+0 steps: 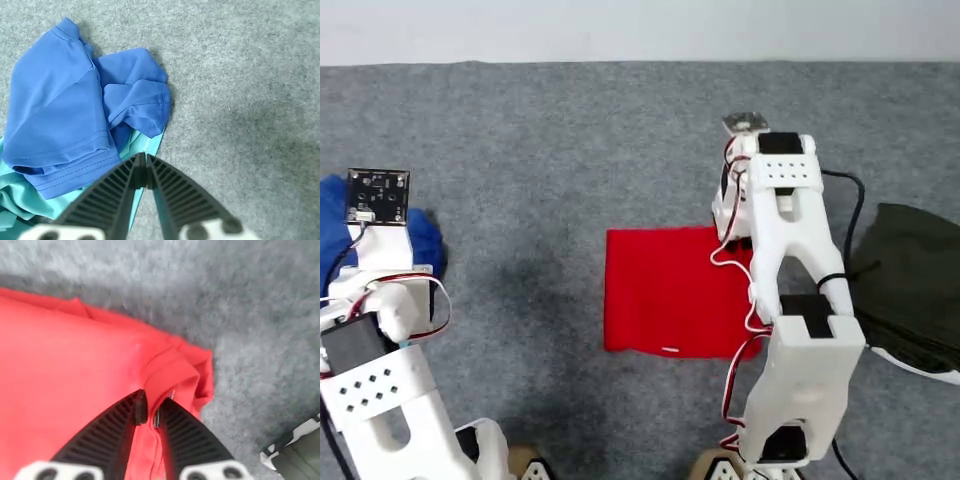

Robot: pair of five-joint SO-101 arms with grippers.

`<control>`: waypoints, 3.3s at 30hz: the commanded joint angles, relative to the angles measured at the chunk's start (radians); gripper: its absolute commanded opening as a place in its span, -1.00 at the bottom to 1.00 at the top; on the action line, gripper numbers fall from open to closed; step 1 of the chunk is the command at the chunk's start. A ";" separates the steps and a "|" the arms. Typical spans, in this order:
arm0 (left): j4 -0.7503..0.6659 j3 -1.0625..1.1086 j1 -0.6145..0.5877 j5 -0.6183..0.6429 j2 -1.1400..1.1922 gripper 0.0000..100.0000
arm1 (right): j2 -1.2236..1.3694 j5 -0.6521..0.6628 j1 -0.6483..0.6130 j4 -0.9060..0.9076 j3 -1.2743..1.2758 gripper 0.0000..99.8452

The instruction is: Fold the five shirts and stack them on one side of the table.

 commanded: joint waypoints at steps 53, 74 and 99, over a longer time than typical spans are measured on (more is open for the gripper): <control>-0.020 0.027 -0.003 -0.015 -0.014 -0.99 | 0.358 -0.107 -0.035 0.174 -0.164 -0.97; -0.014 0.042 -0.005 -0.015 -0.018 -0.99 | 0.346 0.597 -0.053 -0.194 -0.419 -0.98; -0.017 0.044 -0.005 -0.015 -0.020 -0.99 | 0.417 -0.311 -0.064 0.245 -1.002 -0.47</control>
